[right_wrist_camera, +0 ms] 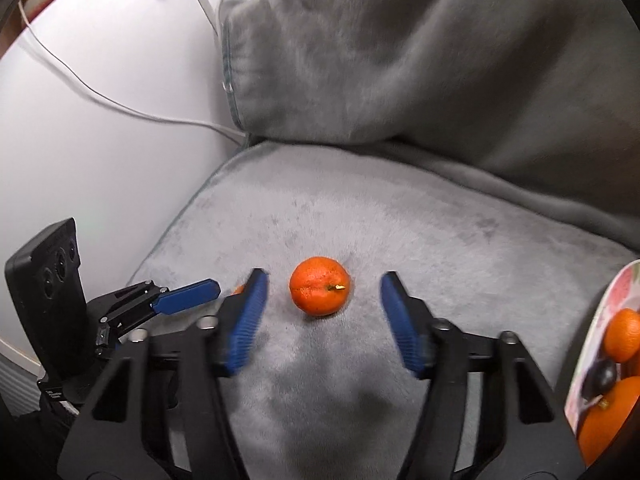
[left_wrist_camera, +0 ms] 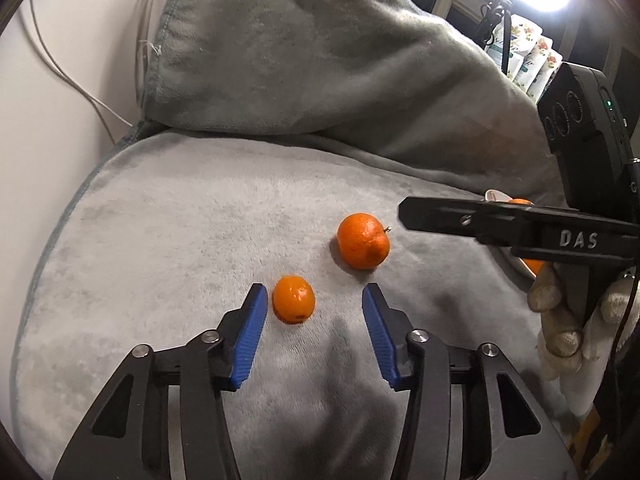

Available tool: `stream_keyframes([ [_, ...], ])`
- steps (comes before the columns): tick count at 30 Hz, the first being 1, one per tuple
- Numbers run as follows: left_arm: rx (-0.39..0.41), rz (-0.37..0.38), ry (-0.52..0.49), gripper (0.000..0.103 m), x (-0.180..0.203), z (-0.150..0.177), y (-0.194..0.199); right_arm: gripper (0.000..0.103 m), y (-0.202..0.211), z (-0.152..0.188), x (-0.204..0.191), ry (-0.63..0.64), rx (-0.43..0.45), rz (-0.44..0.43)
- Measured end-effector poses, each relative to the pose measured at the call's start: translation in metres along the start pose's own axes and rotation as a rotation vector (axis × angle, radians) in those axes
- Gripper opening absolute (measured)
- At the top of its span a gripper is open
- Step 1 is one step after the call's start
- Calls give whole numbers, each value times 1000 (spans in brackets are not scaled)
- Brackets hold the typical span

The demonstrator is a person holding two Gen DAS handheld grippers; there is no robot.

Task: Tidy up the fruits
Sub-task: 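Grasp a small mandarin with the left tool while the right tool grasps a larger mandarin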

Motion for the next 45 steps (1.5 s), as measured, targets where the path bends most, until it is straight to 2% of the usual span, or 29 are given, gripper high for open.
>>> stream_keyframes([
  [2,-11,-1,1,41,-1,0,-4,57,-8,0,0,2,-13,2],
  [12,-47,-16,11,35,-7,0,-18,53,-34,-1,-1,30,-56,8],
  [14,-48,-15,13,33,-7,-1,-18,48,-37,0,-2,36,-64,10],
  [16,-54,-14,18,30,-9,-2,-19,47,-42,0,-1,36,-73,14],
  [24,-50,-22,19,22,-10,-1,-19,44,-47,-1,-2,35,-71,9],
  [33,-29,-22,20,22,-7,-2,-14,43,-26,1,-2,29,-29,13],
  [45,32,-13,-5,22,8,-7,11,43,22,11,3,20,48,30],
])
Point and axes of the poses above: each gripper's, at about its wrist camera, not at the fingertips, and y roughly against the way its jaws point, x to its right, z to its underside, the point moved 2 cm from there along -y, roughly the way its jaws point, and after that the axes turned 3 degrees about -x, right-handed, at the moved point
